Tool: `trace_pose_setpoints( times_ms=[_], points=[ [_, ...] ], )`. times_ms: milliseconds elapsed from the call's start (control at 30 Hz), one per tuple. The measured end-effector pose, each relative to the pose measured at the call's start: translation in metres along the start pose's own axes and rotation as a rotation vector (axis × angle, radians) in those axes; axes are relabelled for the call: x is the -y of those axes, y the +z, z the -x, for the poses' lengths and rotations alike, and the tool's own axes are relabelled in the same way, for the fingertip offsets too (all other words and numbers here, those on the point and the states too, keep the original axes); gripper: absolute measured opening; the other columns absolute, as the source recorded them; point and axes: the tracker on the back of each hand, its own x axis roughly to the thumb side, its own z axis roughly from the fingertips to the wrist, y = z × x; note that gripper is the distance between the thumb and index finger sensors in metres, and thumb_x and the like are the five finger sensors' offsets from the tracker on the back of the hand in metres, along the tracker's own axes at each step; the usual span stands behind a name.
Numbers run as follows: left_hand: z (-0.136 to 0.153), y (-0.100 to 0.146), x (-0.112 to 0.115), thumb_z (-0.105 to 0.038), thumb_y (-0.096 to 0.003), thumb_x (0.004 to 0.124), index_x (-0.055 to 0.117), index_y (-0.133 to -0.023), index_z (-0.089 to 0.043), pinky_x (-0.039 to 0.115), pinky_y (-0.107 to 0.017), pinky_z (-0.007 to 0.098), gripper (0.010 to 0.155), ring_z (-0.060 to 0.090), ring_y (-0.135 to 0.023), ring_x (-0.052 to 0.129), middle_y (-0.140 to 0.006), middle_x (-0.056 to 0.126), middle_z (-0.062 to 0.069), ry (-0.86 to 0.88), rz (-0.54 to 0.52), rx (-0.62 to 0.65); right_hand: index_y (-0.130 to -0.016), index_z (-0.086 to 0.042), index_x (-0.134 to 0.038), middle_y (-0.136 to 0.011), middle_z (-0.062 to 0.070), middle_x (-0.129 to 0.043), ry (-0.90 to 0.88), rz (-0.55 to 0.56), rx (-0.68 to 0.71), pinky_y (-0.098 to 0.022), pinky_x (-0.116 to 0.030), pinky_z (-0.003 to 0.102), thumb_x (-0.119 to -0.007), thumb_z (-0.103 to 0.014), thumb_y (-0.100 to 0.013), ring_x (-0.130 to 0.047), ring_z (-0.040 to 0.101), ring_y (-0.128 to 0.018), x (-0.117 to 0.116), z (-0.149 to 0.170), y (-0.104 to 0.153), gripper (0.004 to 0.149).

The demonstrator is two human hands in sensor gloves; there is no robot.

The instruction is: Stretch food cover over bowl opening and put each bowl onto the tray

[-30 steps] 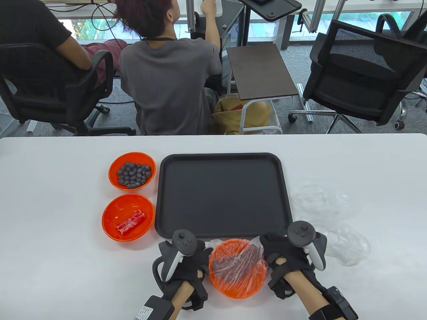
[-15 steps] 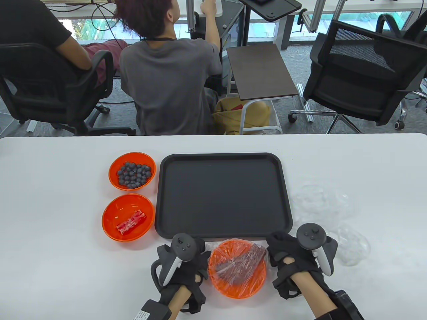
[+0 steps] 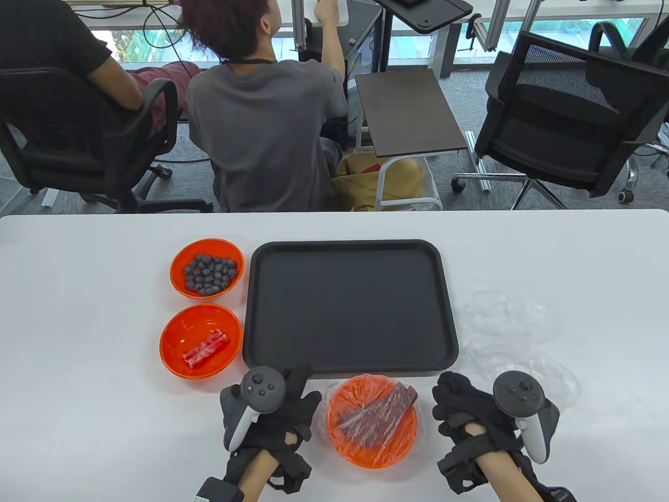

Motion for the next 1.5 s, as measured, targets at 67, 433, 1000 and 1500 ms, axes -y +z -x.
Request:
trace_pose_setpoints(
  times_ms=[67,433,1000,1500],
  points=[
    [-0.003,0.003,-0.007,-0.054,-0.048,0.083,0.06,-0.111,-0.037,0.068,-0.073,0.06,0.069,0.04,-0.106,0.073,-0.119,0.061,0.006,-0.024,-0.069,0.029,-0.101,0.002,-0.073,-0.09,0.029,-0.087,0.003,-0.03,-0.013,-0.029,-0.102,0.04,-0.089,-0.038,-0.047,-0.105,0.044,-0.064,-0.004,0.001,0.005,0.069],
    [-0.038,0.0,-0.033,-0.074,-0.0455,0.071,0.037,-0.114,-0.051,0.016,-0.08,0.064,0.08,0.031,-0.12,0.011,-0.128,0.018,-0.007,-0.313,-0.241,0.037,-0.1,0.003,-0.074,-0.088,0.029,-0.088,0.066,-0.093,-0.057,-0.032,-0.104,0.031,-0.102,-0.037,-0.039,-0.109,0.04,-0.062,-0.03,-0.008,0.012,0.078],
    [-0.016,-0.014,-0.024,-0.084,-0.0431,0.057,0.016,-0.113,-0.052,-0.006,-0.074,0.059,0.087,0.02,-0.112,-0.016,-0.121,-0.007,-0.013,-0.374,-0.1,-0.091,-0.086,0.0,-0.093,-0.069,0.022,-0.105,0.175,-0.007,-0.061,-0.02,-0.108,0.022,-0.104,-0.026,-0.036,-0.121,0.03,-0.04,-0.04,-0.021,0.007,0.057],
    [-0.013,-0.007,-0.029,-0.086,-0.0423,0.052,0.007,-0.11,-0.052,-0.011,-0.071,0.057,0.088,0.017,-0.108,-0.022,-0.119,-0.012,-0.015,-0.355,-0.07,-0.124,-0.084,0.001,-0.095,-0.066,0.023,-0.106,0.142,0.085,-0.061,-0.019,-0.107,0.024,-0.103,-0.024,-0.036,-0.119,0.031,-0.038,0.03,-0.05,-0.013,0.054]
  ],
)
